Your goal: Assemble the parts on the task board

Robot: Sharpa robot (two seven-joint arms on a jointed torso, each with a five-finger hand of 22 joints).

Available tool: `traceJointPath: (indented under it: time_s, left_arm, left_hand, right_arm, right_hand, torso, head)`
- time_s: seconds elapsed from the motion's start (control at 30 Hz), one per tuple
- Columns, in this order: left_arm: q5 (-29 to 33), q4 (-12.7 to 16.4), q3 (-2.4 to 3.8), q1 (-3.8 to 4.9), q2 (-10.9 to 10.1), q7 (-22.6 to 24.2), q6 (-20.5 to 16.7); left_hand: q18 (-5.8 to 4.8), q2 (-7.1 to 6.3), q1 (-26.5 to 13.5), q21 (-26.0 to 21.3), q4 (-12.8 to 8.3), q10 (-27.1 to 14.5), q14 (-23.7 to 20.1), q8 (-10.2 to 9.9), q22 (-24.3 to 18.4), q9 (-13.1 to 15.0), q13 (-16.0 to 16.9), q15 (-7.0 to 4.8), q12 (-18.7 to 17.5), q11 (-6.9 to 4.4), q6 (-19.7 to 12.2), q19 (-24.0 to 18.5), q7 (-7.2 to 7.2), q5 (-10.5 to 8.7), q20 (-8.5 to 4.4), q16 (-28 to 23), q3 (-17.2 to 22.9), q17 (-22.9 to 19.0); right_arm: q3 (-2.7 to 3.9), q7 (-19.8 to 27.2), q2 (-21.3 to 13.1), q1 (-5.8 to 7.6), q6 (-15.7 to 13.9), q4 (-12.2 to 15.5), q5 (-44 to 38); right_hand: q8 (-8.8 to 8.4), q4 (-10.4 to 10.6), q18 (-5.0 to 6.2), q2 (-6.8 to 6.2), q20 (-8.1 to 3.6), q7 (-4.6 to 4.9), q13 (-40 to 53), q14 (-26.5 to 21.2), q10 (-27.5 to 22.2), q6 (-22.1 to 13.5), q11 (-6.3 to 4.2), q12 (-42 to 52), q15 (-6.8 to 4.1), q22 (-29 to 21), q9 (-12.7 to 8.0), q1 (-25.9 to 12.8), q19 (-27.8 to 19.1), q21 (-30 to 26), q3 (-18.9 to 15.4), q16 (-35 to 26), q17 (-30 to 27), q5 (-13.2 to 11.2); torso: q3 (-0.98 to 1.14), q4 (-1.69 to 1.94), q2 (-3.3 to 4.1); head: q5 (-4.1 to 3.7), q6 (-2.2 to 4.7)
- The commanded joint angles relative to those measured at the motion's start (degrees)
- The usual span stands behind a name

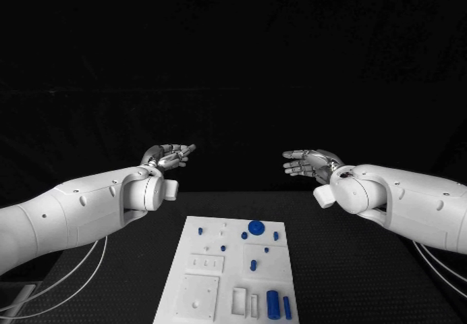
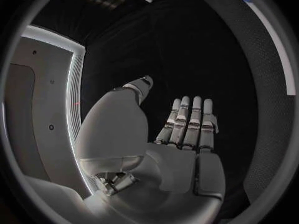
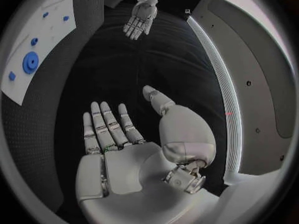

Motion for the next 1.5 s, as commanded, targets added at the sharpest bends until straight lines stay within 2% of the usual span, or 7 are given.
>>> traceJointPath:
  time_s: [0.03, 0.2, 0.37, 0.67, 0.8, 1.17, 1.5]
  left_arm:
    - [-2.8, 1.62, -0.07, 0.07, -1.64, 1.31, 4.97]
    - [-2.98, 2.8, -0.07, 0.08, -2.48, 1.96, 5.1]
    - [-4.08, 5.98, -0.06, 0.08, -4.16, 2.36, 6.28]
    - [-10.11, 12.52, -0.05, 0.05, -7.42, 4.19, 8.97]
    - [-10.07, 14.69, -0.05, 0.03, -8.09, 4.53, 9.27]
    - [-8.65, 18.42, -0.06, -0.01, -9.43, 4.19, 10.24]
    - [-8.41, 19.5, -0.06, -0.03, -9.63, 3.87, 10.69]
  left_hand:
    - [-0.26, 1.38, 1.41, 0.57, -0.79, 3.25, 2.26, 1.11, 1.24, 0.37, 0.52, 0.85, 1.35, 2.08, 2.33, 1.3, 2.42, 0.4, -0.25, 1.12, -0.54, 0.38]
    - [1.78, 4.76, 5.35, 3.11, -4.29, 11.3, 10.67, 2.79, 0.74, 0.4, 1.51, -0.23, 4.24, 0.97, 7.85, 8.86, 2.21, 0.98, -2.22, 4.91, -4.08, 1.22]
    - [2.66, 7.09, 9.34, 4.35, -8.51, 16.62, 16.53, 2.84, 0.38, -0.68, 1.5, -1.98, 4.87, -0.24, 12.39, 14.05, 1.06, 2.24, -3.7, 6.95, -5.96, 1.5]
    - [2.97, 7.67, 9.35, 7.65, -14.29, 23.37, 24.38, 2.42, 1.25, -1.78, 2.14, -4.87, 5.2, -2.35, 17.48, 20.6, -0.48, 2.51, -6.41, 10.47, -5.57, 3.5]
    - [2.51, 7.62, 7.78, 8.52, -16.24, 24.21, 24.73, 1.66, 1.18, -2.19, 2.33, -5.28, 4.39, -2.5, 18.05, 21.05, -0.51, 2.53, -7.17, 11.2, -4.91, 4.15]
    - [2.12, 7.12, 3.85, 9.28, -18.2, 24.59, 24.65, 0.62, 1.12, -2.58, 2.5, -5.46, 2.94, -2.35, 18.22, 20.96, -0.34, 2.39, -7.55, 11.63, -3.74, 4.63]
    - [2.1, 7.0, 1.96, 9.6, -19.0, 24.64, 24.57, 0.18, 1.1, -2.65, 2.6, -5.47, 2.24, -2.24, 18.12, 20.85, -0.22, 2.17, -7.6, 11.72, -3.04, 4.78]
  right_arm:
    - [-0.04, 1.42, 1.0, -0.37, -2.56, -2.43, -17.44]
    - [-0.03, 2.01, 1.58, -0.47, -3.8, -3.16, -24.25]
    - [-0.02, 1.33, 1.68, -0.47, -2.63, -3.16, -35.83]
    - [0.01, 0.6, 2.36, -0.6, -1.84, -2.04, -61.5]
    - [0.02, 0.4, 2.83, -0.85, -1.84, -1.34, -69.04]
    - [0.02, -0.34, 4.21, -2.55, -1.51, 0.65, -83.9]
    - [0.0, -0.9, 5.33, -3.43, -1.38, 1.9, -89.64]
  right_hand:
    - [2.71, -2.49, 3.02, -1.8, -0.98, 3.89, 1.1, 7.28, 7.39, 6.24, -1.62, 2.94, -2.24, 4.25, 0.86, 3.97, 6.69, 2.76, 2.96, 4.16, 1.85, -1.48]
    - [3.41, -3.4, 6.98, -3.74, -0.7, 2.83, 1.01, 15.0, 15.51, 13.31, -4.31, 3.88, -5.32, 0.97, 0.02, 6.96, 15.16, 3.15, 6.63, 6.93, 3.18, -2.58]
    - [3.3, -3.5, 9.23, -4.73, -0.26, 2.23, 0.6, 19.24, 20.16, 17.37, -5.73, 3.57, -7.09, -0.53, -0.76, 10.14, 19.57, 3.64, 8.4, 7.78, 3.96, -4.36]
    - [2.3, -3.48, 13.19, -6.93, 0.37, 0.98, 0.25, 28.11, 28.55, 22.13, -8.56, 2.91, -10.98, -2.56, -2.11, 12.95, 29.22, 5.18, 11.26, 9.79, 6.94, -8.64]
    - [2.14, -3.54, 13.27, -7.62, -1.13, 0.56, 0.21, 32.69, 30.43, 23.33, -9.11, 2.35, -13.27, -2.75, -2.28, 13.37, 34.51, 6.76, 10.74, 11.53, 8.97, -8.63]
    - [1.25, -3.57, 13.27, -9.04, -4.45, 0.17, -0.29, 40.21, 31.88, 24.45, -9.26, -0.14, -16.26, -2.32, -2.62, 13.56, 43.35, 9.85, 7.41, 14.0, 13.95, -7.41]
    - [0.04, -3.52, 13.27, -9.65, -8.04, 0.21, -0.13, 45.67, 31.94, 24.56, -9.83, -2.34, -17.38, 0.74, -3.02, 14.58, 51.22, 14.89, 4.95, 21.51, 20.7, -6.81]
  torso:
    - [-0.35, 0.49, 0.78]
    - [-0.45, 0.94, 1.61]
    - [-0.56, 1.49, 2.91]
    - [-0.54, 2.54, 5.56]
    - [-0.51, 3.1, 6.72]
    - [-0.59, 4.3, 9.08]
    - [-0.7, 4.86, 10.28]
  head:
    - [0.18, -0.23]
    - [-0.22, 0.06]
    - [-0.86, 0.37]
    - [-1.88, 0.68]
    - [-2.27, 0.77]
    - [-3.26, 0.62]
    - [-3.63, 0.77]
